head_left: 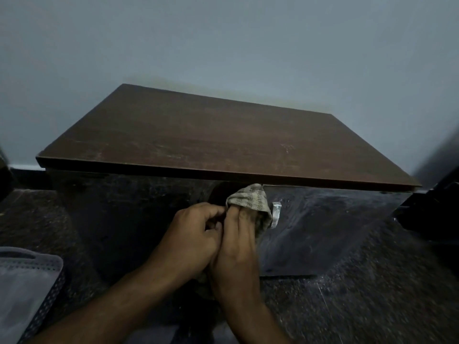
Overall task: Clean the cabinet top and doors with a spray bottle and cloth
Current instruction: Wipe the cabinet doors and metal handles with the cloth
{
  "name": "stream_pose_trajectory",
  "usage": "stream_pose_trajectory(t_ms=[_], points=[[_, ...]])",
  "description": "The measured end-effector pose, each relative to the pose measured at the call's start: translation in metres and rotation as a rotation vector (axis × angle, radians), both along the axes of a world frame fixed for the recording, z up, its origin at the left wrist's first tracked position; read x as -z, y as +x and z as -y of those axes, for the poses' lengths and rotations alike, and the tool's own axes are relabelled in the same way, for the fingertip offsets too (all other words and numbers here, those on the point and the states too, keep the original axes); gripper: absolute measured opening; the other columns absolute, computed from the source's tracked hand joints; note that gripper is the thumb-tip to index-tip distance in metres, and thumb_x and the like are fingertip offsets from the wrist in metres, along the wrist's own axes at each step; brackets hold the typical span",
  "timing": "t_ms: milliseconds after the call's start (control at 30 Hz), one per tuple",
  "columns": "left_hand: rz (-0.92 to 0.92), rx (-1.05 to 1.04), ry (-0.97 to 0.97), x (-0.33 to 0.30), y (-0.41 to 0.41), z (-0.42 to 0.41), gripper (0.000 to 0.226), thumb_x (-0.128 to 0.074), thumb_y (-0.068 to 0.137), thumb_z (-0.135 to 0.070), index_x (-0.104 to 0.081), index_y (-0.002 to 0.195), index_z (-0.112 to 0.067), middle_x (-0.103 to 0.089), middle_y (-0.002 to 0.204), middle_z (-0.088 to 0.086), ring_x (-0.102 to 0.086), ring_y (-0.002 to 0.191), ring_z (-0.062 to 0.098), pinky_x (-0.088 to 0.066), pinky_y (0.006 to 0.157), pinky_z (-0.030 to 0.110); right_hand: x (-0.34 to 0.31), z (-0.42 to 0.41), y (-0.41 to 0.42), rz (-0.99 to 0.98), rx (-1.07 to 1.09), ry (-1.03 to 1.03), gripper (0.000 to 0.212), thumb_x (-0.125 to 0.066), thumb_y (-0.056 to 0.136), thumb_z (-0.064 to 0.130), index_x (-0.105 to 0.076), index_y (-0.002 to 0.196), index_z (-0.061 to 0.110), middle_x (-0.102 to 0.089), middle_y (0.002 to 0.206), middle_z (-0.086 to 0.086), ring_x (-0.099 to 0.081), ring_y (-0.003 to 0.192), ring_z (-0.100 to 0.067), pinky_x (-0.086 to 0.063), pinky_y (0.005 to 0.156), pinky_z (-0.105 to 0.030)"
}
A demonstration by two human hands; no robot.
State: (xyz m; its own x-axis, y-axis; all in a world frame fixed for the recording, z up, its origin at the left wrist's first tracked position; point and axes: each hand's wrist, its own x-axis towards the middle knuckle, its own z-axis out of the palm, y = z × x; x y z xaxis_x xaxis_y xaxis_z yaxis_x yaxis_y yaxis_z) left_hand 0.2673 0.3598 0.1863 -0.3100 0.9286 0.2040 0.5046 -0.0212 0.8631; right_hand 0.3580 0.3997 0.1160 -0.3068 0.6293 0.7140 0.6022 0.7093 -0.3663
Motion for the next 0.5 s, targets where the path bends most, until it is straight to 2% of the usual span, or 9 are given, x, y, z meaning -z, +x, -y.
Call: stream_pose_trajectory(t_ms=[33, 100, 167, 233, 300, 367, 433, 500], points=[[-0.003, -0.004, -0.004, 0.001, 0.0, 0.0, 0.046, -0.055, 0.081, 0.006, -0.074, 0.107, -0.027, -0.069, 0.099, -0.017, -0.065, 0.09, -0.004, -0.052, 0.079, 0.015, 0.003, 0.004, 0.0, -0.003, -0.024, -0.074, 0.057, -0.058, 0.095, 0.008, -0.03, 0.143, 0.0, -0.043, 0.144, -0.019, -0.042, 0.133, -0.029, -0.042, 0.107, -0.046], [-0.002, -0.001, -0.008, 0.001, 0.001, 0.001, 0.054, -0.052, 0.078, 0.011, -0.074, 0.107, -0.028, -0.069, 0.097, -0.018, -0.064, 0.088, -0.005, -0.049, 0.076, 0.009, 0.01, 0.013, 0.0, -0.016, -0.059, -0.205, 0.064, -0.054, 0.098, 0.013, -0.021, 0.152, 0.002, -0.024, 0.161, -0.016, -0.021, 0.151, -0.025, -0.032, 0.116, -0.049], [-0.007, -0.004, -0.006, -0.001, 0.002, 0.001, 0.056, -0.051, 0.077, 0.013, -0.073, 0.108, -0.029, -0.068, 0.098, -0.019, -0.063, 0.089, -0.005, -0.048, 0.077, 0.007, 0.008, 0.018, 0.001, -0.036, -0.055, -0.215, 0.064, -0.048, 0.099, 0.019, -0.018, 0.153, 0.0, -0.014, 0.165, -0.014, -0.009, 0.154, -0.023, -0.027, 0.119, -0.051], [-0.02, -0.011, -0.006, -0.002, 0.002, 0.0, 0.052, -0.052, 0.078, 0.01, -0.074, 0.106, -0.028, -0.069, 0.099, -0.018, -0.064, 0.09, -0.005, -0.049, 0.078, 0.009, 0.001, 0.014, -0.003, -0.058, -0.047, -0.149, 0.065, -0.052, 0.095, 0.015, -0.022, 0.151, -0.001, -0.02, 0.162, -0.016, -0.009, 0.154, -0.02, -0.025, 0.121, -0.046], [-0.05, -0.021, -0.007, -0.002, -0.001, 0.001, 0.047, -0.051, 0.077, 0.008, -0.075, 0.098, -0.026, -0.069, 0.095, -0.015, -0.064, 0.088, -0.004, -0.052, 0.078, 0.015, -0.006, 0.01, -0.006, -0.043, -0.018, -0.125, 0.067, -0.051, 0.092, 0.018, -0.022, 0.149, 0.0, -0.034, 0.155, -0.02, -0.021, 0.15, -0.023, -0.023, 0.12, -0.041], [-0.053, -0.016, -0.005, -0.003, 0.0, 0.003, 0.05, -0.052, 0.075, 0.008, -0.075, 0.1, -0.029, -0.07, 0.095, -0.017, -0.064, 0.089, -0.006, -0.052, 0.078, 0.015, -0.004, 0.009, -0.007, -0.034, -0.008, -0.154, 0.07, -0.055, 0.09, 0.02, -0.021, 0.148, 0.001, -0.043, 0.148, -0.022, -0.032, 0.142, -0.028, -0.026, 0.118, -0.042], [-0.031, -0.016, 0.001, -0.004, 0.0, 0.005, 0.054, -0.052, 0.077, 0.008, -0.073, 0.108, -0.031, -0.071, 0.101, -0.02, -0.064, 0.094, -0.01, -0.05, 0.083, 0.011, 0.002, 0.013, -0.006, -0.066, -0.035, -0.2, 0.078, -0.063, 0.088, 0.015, -0.016, 0.15, 0.005, -0.034, 0.154, -0.019, -0.028, 0.146, -0.027, -0.026, 0.118, -0.044], [-0.006, -0.041, 0.01, -0.006, 0.0, 0.005, 0.052, -0.052, 0.08, 0.007, -0.072, 0.113, -0.028, -0.072, 0.105, -0.018, -0.063, 0.097, -0.011, -0.05, 0.089, 0.012, 0.008, 0.018, -0.005, -0.108, -0.053, -0.201, 0.086, -0.066, 0.086, 0.014, -0.011, 0.152, 0.005, -0.021, 0.161, -0.018, -0.015, 0.152, -0.023, -0.021, 0.119, -0.043]])
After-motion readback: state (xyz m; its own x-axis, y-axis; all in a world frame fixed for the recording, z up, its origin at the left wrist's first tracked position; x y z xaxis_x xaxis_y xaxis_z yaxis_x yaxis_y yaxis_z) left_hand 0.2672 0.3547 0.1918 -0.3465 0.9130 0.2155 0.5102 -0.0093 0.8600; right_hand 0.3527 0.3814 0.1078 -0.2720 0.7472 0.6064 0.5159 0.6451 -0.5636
